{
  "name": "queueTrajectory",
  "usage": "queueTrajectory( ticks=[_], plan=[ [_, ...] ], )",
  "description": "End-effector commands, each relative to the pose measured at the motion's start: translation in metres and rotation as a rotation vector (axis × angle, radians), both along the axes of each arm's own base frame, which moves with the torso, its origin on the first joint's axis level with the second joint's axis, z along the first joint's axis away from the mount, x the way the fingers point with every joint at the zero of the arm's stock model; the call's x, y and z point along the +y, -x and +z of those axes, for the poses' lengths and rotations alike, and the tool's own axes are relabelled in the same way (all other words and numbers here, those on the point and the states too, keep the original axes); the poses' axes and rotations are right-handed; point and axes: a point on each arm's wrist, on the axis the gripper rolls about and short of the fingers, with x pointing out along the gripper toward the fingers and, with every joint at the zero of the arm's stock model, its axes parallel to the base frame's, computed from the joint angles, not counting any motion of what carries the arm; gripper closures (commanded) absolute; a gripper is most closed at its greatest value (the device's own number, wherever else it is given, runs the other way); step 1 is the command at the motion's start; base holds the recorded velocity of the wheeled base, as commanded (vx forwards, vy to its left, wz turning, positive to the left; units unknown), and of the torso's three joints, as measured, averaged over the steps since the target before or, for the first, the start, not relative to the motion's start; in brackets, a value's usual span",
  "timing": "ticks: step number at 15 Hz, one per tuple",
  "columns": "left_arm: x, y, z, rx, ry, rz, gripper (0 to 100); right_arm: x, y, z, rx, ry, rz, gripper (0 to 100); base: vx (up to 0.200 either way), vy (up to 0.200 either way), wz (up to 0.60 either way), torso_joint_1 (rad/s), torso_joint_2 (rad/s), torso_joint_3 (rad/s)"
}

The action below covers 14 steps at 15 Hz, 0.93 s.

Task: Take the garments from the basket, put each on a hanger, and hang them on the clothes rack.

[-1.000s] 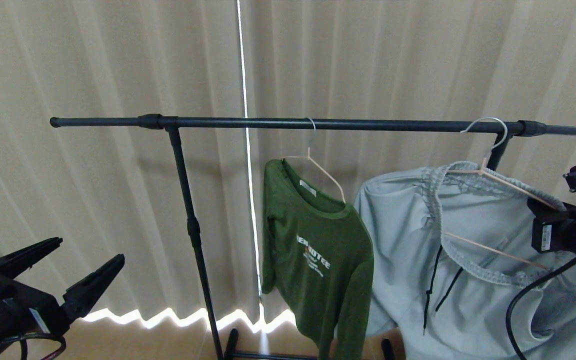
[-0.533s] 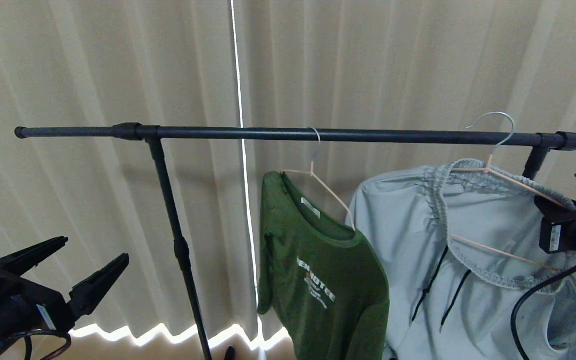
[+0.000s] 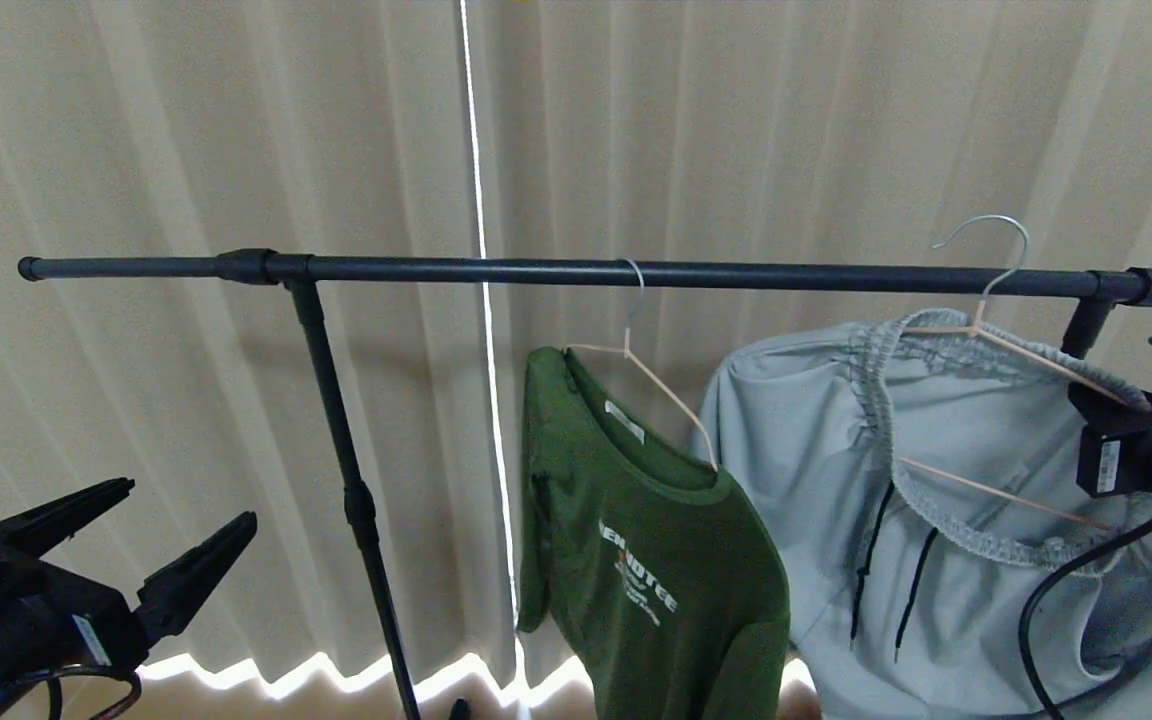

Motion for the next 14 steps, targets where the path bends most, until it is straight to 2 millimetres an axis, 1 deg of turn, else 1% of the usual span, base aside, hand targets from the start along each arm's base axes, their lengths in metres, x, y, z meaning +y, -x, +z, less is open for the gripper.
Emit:
queueTrajectory(
  ticks=[1, 3, 5, 6, 7, 10, 13, 14],
  plan=[
    [0.001, 0.002, 0.001, -0.012, 0.005, 0.006, 0, 0.002, -0.001, -0.006, 0.025, 0.004, -0.018, 100, 0.000, 0.000, 0.00, 0.000, 0.00, 0.000],
    [0.001, 0.004, 0.000, -0.008, 0.008, 0.010, 0, 0.004, -0.001, -0.007, 0.032, 0.009, -0.033, 100, 0.000, 0.000, 0.00, 0.000, 0.00, 0.000],
    [0.002, 0.009, -0.005, 0.000, 0.006, 0.008, 0, 0.003, -0.010, 0.006, -0.002, 0.051, -0.064, 100, 0.000, 0.000, 0.00, 0.000, 0.00, 0.000],
    [0.002, 0.010, -0.005, 0.000, 0.006, 0.008, 0, 0.003, -0.011, 0.009, -0.008, 0.077, -0.082, 100, 0.000, 0.000, 0.00, 0.000, 0.00, 0.000],
    [0.002, 0.012, -0.006, -0.001, 0.003, 0.008, 0, 0.003, -0.019, 0.013, -0.004, 0.137, -0.113, 100, 0.000, 0.000, 0.00, 0.000, 0.00, 0.000],
    [0.003, 0.018, -0.001, -0.042, 0.008, 0.006, 0, 0.012, -0.037, 0.005, 0.040, 0.188, -0.102, 100, 0.000, 0.000, 0.00, 0.000, 0.00, 0.000],
    [0.003, 0.020, 0.001, -0.057, 0.010, 0.008, 0, 0.029, -0.042, -0.012, 0.106, 0.226, -0.053, 100, 0.000, 0.000, 0.00, 0.000, 0.00, 0.000],
    [0.003, 0.020, 0.001, -0.058, 0.013, 0.008, 0, 0.032, -0.041, -0.013, 0.109, 0.234, -0.043, 100, 0.000, 0.000, 0.00, 0.000, 0.00, 0.000]
  ],
)
